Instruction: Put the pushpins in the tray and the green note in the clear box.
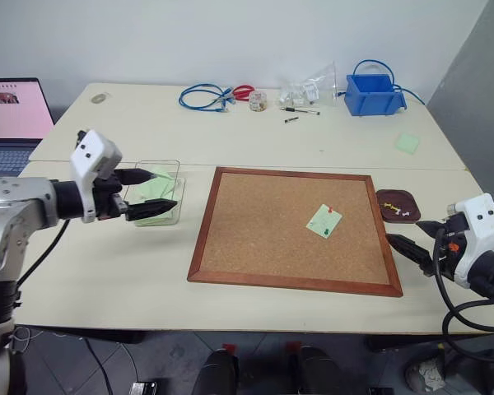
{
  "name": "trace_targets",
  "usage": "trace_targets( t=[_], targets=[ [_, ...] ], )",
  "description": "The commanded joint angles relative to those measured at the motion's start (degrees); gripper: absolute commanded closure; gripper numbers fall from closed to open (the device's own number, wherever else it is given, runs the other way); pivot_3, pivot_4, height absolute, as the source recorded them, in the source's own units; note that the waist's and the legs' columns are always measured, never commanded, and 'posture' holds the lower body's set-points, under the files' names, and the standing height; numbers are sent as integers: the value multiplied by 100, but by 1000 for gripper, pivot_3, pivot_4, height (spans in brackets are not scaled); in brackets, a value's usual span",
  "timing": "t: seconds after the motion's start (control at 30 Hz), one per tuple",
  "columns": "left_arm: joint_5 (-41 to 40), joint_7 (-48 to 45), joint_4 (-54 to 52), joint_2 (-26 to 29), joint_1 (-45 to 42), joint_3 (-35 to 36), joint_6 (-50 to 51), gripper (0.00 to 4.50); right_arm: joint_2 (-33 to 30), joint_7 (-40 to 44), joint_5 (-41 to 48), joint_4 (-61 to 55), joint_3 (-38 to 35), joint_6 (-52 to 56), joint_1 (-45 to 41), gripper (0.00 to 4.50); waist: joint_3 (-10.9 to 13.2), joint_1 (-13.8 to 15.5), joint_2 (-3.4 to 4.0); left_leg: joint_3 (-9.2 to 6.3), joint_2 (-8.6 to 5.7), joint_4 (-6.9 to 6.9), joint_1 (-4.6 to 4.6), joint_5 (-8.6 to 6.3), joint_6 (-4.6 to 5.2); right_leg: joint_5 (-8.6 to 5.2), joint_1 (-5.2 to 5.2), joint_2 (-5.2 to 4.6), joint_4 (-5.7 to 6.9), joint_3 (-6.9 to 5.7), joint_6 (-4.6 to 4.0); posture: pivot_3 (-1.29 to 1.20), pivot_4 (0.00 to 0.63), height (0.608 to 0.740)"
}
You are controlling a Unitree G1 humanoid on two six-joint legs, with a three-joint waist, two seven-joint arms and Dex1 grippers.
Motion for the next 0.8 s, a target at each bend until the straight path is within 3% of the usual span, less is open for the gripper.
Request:
trace_targets(
  t=[0.03, 0.23, 0.43, 0.73, 0.8],
  targets=[
    [-29, 178, -258, -664, -486, -434, -150, 408, 209, -239, -58, -316, 319, -267, -126, 576, -1, 4, -3, -1, 0, 2, 0, 0, 0, 0, 1, 0, 1, -1, 0, 0, 150, 740],
    [338, 146, -88, -1845, -878, -1311, -752, 1665, 478, -485, -213, -246, 810, -562, -489, 576, -1, -6, -3, -2, -4, 24, -6, 0, -1, 3, 4, -1, 5, 2, 5, 0, 150, 740],
    [1331, 443, 940, -3052, -820, -2210, -2226, 2784, 695, -579, -1039, 465, 1758, -1335, -946, 576, -3, -4, -2, 0, -6, 34, 3, 0, -1, 4, 11, 1, 14, 4, 5, 0, 150, 740],
    [2159, 951, 2148, -3893, -915, -2513, -3161, 4467, 1193, -547, -1882, 1340, 2533, -2265, -1300, 576, -3, 1, -2, -7, -12, 72, -10, 0, 0, 6, 5, -1, 40, 4, 9, 0, 150, 740],
    [2209, 984, 2289, -4011, -953, -2500, -3202, 4467, 1279, -533, -2018, 1524, 2604, -2414, -1365, 576, -3, -1, -2, -7, -13, 73, -12, 0, 1, 6, 4, -1, 44, 4, 9, 0, 150, 740]
  ],
)
